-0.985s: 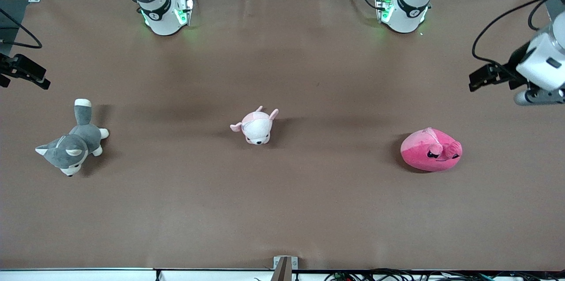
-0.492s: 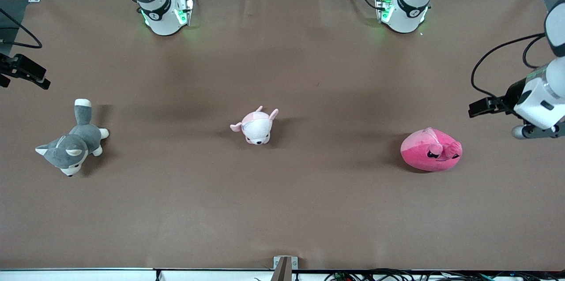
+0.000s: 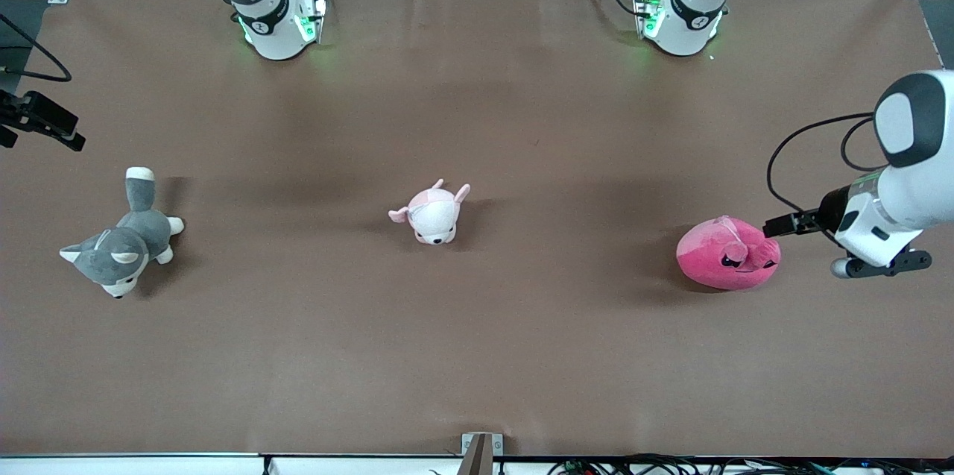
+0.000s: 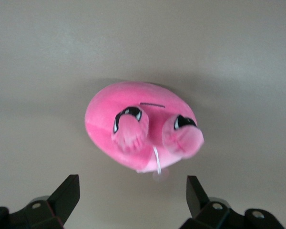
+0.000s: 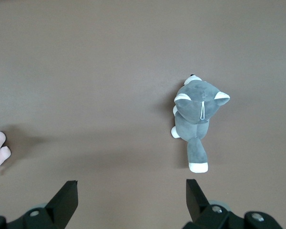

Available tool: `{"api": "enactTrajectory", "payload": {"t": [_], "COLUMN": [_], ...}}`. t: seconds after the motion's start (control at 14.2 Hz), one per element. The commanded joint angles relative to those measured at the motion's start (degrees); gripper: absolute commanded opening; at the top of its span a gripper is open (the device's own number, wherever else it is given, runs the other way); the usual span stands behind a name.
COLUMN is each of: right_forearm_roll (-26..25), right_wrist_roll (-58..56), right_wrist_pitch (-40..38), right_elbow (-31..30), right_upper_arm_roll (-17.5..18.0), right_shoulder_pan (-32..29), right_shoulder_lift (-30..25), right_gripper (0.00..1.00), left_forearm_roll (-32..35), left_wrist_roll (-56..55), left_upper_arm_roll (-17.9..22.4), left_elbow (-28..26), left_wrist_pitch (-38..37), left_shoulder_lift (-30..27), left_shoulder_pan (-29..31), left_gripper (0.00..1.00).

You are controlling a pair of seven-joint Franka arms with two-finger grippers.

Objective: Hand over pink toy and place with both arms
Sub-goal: 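Close the left gripper on the pink plush toy's ears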

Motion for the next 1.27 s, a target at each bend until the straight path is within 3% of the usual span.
{"api": "enactTrajectory", "payload": {"t": [0.0,0.56,0.7,0.84,1.06,1.2], "right_forearm_roll": [-0.8,-0.9,-0.8,-0.3,-0.2,-0.2], "right_wrist_roll": [-0.4,-0.4,-0.1,0.1,0.3,0.3], "right_wrist_pitch": [0.3,0.6,3.6,5.3,4.9,5.0], "right_elbow": [-1.2,-1.3,-1.3,-1.4,-2.5,-3.3], "right_upper_arm_roll": [0.3,0.3,0.3,0.3,0.3,0.3], "right_shoulder_pan": [-0.5,-0.3,-0.3,-0.1,-0.3,-0.5], "right_shoulder_lift": [-1.4,-1.4,-1.4,-1.4,-1.4,-1.4], "right_gripper": [1.0,1.0,1.0,1.0,1.0,1.0], "left_forearm_roll": [-1.2,-1.3,-1.3,-1.4,-1.5,-1.6], "left_wrist_roll": [0.7,0.7,0.7,0.6,0.5,0.9], "left_upper_arm_roll": [0.0,0.0,0.0,0.0,-0.1,-0.4], "left_elbow": [0.2,0.1,0.1,0.1,0.1,0.3], "left_wrist_pitch": [2.5,5.6,5.6,5.6,5.3,4.8], "left_shoulder_lift": [1.7,4.8,5.3,5.4,5.3,4.8], "left_shoulder_pan": [0.5,1.5,1.6,1.7,1.5,1.6], "left_gripper": [0.91,0.72,0.65,0.52,0.12,0.0]}}
